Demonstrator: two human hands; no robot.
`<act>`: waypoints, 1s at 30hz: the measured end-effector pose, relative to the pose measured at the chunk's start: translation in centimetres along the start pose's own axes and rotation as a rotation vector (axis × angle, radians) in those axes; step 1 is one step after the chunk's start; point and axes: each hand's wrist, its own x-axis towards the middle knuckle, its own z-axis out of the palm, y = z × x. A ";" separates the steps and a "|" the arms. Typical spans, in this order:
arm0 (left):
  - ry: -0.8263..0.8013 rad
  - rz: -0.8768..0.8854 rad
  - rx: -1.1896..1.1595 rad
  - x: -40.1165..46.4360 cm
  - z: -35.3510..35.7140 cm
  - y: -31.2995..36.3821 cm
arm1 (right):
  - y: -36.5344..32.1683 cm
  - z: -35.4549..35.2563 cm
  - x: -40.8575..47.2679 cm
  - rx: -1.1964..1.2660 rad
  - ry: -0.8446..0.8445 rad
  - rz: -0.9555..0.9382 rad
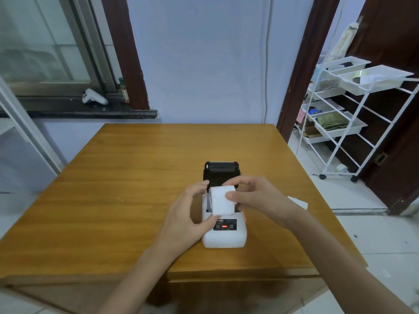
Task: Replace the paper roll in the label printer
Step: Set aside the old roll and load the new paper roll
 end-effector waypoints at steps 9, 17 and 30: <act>-0.183 -0.201 -0.115 1.2 -0.1 -1.0 | 1.8 -0.9 0.4 0.222 0.143 0.084; -0.352 -0.232 -0.028 1.3 -0.2 -0.5 | 1.5 -0.4 0.2 0.198 0.056 0.101; -0.302 -0.247 -0.050 1.4 -0.4 0.3 | 0.6 -0.1 0.3 -0.083 0.024 0.040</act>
